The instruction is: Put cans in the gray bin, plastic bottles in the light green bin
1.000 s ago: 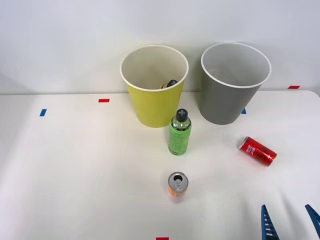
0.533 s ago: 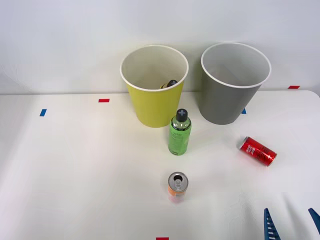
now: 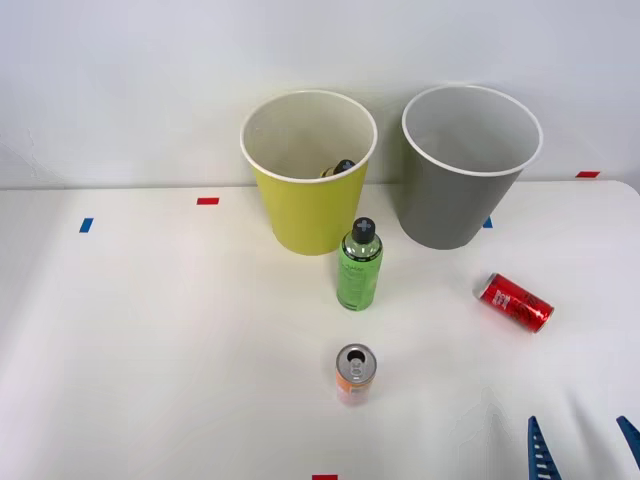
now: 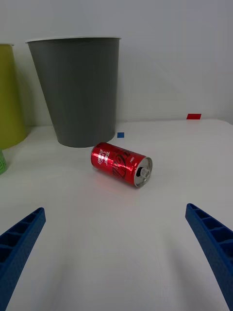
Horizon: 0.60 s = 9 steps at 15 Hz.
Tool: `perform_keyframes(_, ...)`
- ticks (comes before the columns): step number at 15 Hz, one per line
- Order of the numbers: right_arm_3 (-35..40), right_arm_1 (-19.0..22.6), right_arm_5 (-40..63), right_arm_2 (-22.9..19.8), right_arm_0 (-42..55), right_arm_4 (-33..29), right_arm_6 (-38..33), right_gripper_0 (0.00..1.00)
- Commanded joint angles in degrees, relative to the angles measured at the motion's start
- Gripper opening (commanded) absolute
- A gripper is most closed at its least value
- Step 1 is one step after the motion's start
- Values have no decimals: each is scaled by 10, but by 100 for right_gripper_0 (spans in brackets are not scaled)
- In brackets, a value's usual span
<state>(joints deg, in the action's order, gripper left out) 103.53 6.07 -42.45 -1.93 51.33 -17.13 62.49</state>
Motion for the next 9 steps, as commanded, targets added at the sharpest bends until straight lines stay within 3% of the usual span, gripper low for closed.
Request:
perform_keyframes(1, 0, 0, 0, 0, 0, 0, 0, 100)
perform_keyframes(9, 0, 0, 0, 0, 0, 0, 0, 100)
